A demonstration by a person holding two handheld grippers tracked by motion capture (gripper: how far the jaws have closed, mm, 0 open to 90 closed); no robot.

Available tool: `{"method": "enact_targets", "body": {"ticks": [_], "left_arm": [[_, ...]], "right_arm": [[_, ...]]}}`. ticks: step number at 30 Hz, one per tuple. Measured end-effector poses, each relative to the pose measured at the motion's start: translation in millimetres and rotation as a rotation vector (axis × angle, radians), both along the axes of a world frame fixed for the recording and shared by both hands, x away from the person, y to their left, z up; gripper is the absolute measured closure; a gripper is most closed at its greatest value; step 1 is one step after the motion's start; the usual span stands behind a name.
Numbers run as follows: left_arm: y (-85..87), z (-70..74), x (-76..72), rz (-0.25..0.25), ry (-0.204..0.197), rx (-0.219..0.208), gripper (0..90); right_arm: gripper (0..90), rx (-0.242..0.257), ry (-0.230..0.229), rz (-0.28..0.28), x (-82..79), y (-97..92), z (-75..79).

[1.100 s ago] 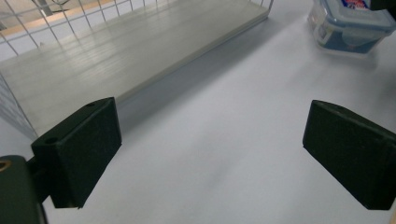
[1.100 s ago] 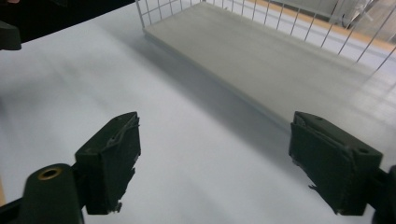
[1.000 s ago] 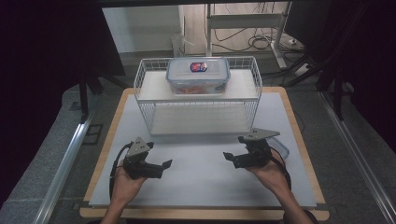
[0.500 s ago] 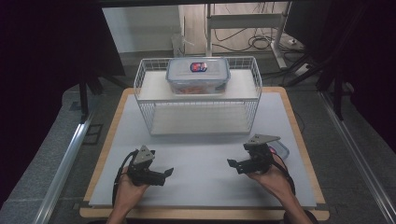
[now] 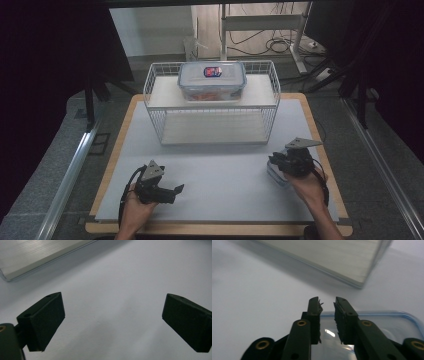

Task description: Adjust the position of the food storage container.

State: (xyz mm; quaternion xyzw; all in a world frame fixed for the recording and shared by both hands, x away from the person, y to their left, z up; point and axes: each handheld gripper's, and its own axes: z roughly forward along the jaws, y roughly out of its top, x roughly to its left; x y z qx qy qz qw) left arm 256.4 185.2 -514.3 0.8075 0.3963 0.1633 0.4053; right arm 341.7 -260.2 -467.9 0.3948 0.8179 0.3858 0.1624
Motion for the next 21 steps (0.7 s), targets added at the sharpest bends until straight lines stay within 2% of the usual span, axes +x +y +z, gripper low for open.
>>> {"method": "enact_targets", "body": {"ticks": [5, 10, 14, 18, 21], "left_arm": [[-1.7, -1.5, 0.2, -0.008, 0.004, 0.002, 4.9], [-0.9, -2.5, 0.5, -0.009, 0.006, -0.003, 5.0], [-0.3, -2.9, 1.3, -0.011, 0.008, -0.009, 5.4], [-0.8, -3.6, 2.0, -0.015, 0.013, -0.013, 5.6], [-1.2, -4.8, 2.4, -0.016, 0.018, -0.009, 5.7]], "right_arm": [[89.6, -0.009, -0.009, -0.074, 6.7, -25.4, 1.7], [89.8, -0.041, -0.021, -0.161, 12.7, -47.7, 0.6], [89.8, -0.049, -0.022, -0.213, 16.9, -62.7, -2.0], [89.8, -0.034, -0.017, -0.238, 19.8, -72.4, -4.0], [89.8, -0.06, -0.018, -0.252, 20.9, -75.7, -6.0]]}}
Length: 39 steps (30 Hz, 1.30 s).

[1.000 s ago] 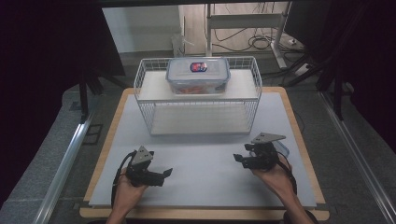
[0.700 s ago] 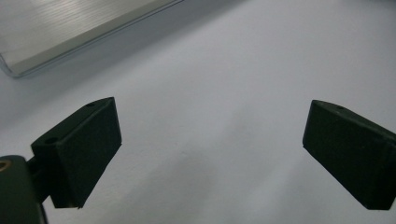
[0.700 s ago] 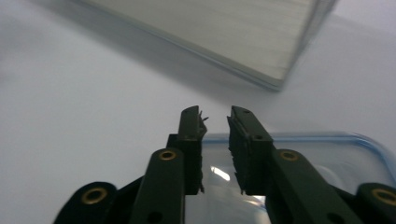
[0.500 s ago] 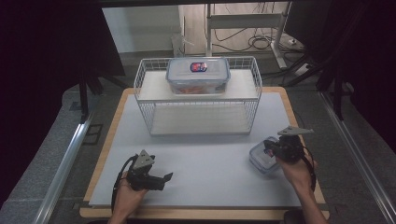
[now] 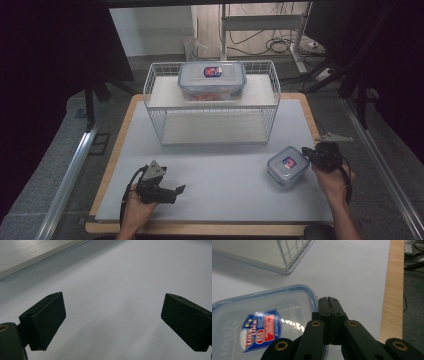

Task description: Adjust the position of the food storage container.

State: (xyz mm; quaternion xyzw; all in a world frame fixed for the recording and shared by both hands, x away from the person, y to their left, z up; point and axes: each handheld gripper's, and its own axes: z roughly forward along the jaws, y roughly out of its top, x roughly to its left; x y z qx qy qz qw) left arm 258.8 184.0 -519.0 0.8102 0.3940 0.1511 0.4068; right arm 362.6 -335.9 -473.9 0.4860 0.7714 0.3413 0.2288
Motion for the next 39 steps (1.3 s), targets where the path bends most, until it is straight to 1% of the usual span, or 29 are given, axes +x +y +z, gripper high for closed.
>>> {"method": "enact_targets", "body": {"ticks": [6, 7, 9, 13, 15, 21, 25, 29, 32, 36, 39], "left_arm": [[0.3, -1.5, 1.0, -0.001, 0.012, -0.003, 5.9], [0.4, -1.9, 1.3, -0.001, 0.016, -0.006, 5.9], [0.7, -2.4, 1.6, 0.0, 0.022, -0.011, 5.9], [1.4, -2.5, 1.6, 0.005, 0.027, -0.018, 6.0], [1.7, -2.4, 1.4, 0.008, 0.026, -0.018, 6.0], [2.7, -2.2, 1.8, 0.013, 0.028, -0.018, 6.1], [2.5, -2.1, 1.7, 0.013, 0.029, -0.018, 6.2], [2.3, -2.0, 1.8, 0.014, 0.028, -0.02, 6.2], [2.1, -2.0, 1.9, 0.013, 0.029, -0.022, 6.3], [1.6, -1.2, 1.5, 0.012, 0.024, -0.022, 6.3], [1.4, -0.3, 1.2, 0.009, 0.02, -0.033, 6.3]], "right_arm": [[89.8, -0.01, 0.052, -0.03, 2.5, -7.6, -6.8], [89.8, -0.009, 0.053, -0.032, 2.2, -8.1, -7.4], [89.8, -0.007, 0.063, -0.034, 0.9, -8.4, -8.3], [89.8, 0.015, 0.082, -0.019, -3.5, -4.3, -9.6], [89.8, 0.016, 0.084, -0.007, -5.7, -0.4, -9.8], [89.8, 0.046, 0.11, 0.021, -13.2, 8.9, -10.8], [89.8, 0.052, 0.118, 0.047, -19.7, 15.1, -11.2], [89.8, 0.052, 0.128, 0.07, -26.9, 21.9, -11.3], [89.8, 0.05, 0.135, 0.098, -33.0, 29.2, -11.4], [89.8, 0.036, 0.148, 0.132, -39.5, 41.0, -10.9], [89.8, 0.027, 0.158, 0.158, -41.4, 50.3, -11.6]]}}
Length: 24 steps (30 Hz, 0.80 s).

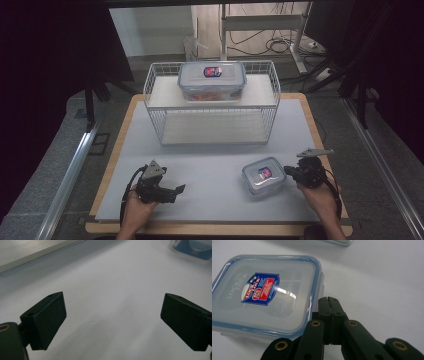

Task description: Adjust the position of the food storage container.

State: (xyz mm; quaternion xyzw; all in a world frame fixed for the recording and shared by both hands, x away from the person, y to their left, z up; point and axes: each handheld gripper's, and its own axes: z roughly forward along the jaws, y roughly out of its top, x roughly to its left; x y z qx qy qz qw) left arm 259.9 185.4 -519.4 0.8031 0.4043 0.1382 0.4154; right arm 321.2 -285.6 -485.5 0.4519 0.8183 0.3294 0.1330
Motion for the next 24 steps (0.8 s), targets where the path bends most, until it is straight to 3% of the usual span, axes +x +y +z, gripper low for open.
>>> {"method": "enact_targets", "body": {"ticks": [10, 19, 24], "left_arm": [[2.9, 0.5, -0.4, 0.01, 0.0, -0.052, 4.7], [3.1, -4.1, -7.0, 0.008, 0.008, -0.035, 4.1], [2.8, -4.5, -7.9, 0.008, 0.007, -0.024, 4.1]], "right_arm": [[89.8, 0.005, 0.031, 0.081, -6.4, 25.2, -2.7], [89.7, 0.007, 0.057, 0.15, -12.0, 44.1, -5.5], [89.6, -0.006, 0.09, 0.222, -17.6, 62.7, -11.0]]}}
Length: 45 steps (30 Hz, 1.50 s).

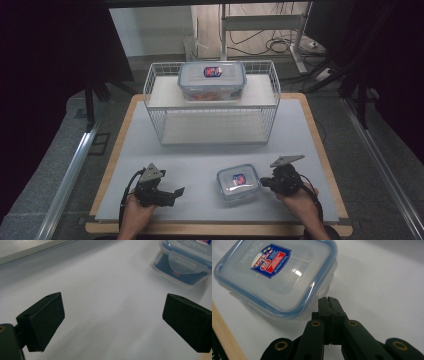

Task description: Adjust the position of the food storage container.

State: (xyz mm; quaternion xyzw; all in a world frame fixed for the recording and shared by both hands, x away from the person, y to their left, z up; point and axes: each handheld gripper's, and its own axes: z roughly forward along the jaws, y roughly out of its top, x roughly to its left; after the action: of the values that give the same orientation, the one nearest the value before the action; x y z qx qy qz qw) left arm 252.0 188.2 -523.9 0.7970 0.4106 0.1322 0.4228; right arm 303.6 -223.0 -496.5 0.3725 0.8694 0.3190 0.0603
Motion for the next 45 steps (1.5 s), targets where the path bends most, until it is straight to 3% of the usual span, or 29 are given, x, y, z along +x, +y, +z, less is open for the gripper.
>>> {"method": "enact_targets", "body": {"ticks": [9, 15, 26, 30, 38, 45], "left_arm": [[0.8, 0.2, 0.1, -0.004, 0.007, 0.002, 4.1], [1.7, 0.9, 0.4, -0.009, 0.013, -0.005, 4.5], [2.9, 1.2, 0.5, -0.009, 0.018, -0.009, 4.8], [6.8, 2.1, 0.8, -0.002, 0.028, -0.038, 5.3], [4.4, 4.2, -0.2, -0.012, 0.018, 0.007, 4.9], [5.8, 0.7, 0.8, -0.005, 0.019, 0.059, 4.6]], "right_arm": [[89.6, -0.002, 0.025, 0.091, -8.7, 28.4, -6.8], [89.5, -0.012, 0.005, 0.136, -10.6, 49.3, -9.4], [87.5, 0.004, -0.007, 0.132, -2.9, 58.7, -10.5], [80.1, 0.012, -0.031, 0.108, -2.5, 45.7, -7.4], [56.0, 0.071, -0.093, 0.108, -1.7, 24.4, -2.1], [33.4, 0.072, -0.133, 0.12, 0.9, 22.3, -5.7]]}}
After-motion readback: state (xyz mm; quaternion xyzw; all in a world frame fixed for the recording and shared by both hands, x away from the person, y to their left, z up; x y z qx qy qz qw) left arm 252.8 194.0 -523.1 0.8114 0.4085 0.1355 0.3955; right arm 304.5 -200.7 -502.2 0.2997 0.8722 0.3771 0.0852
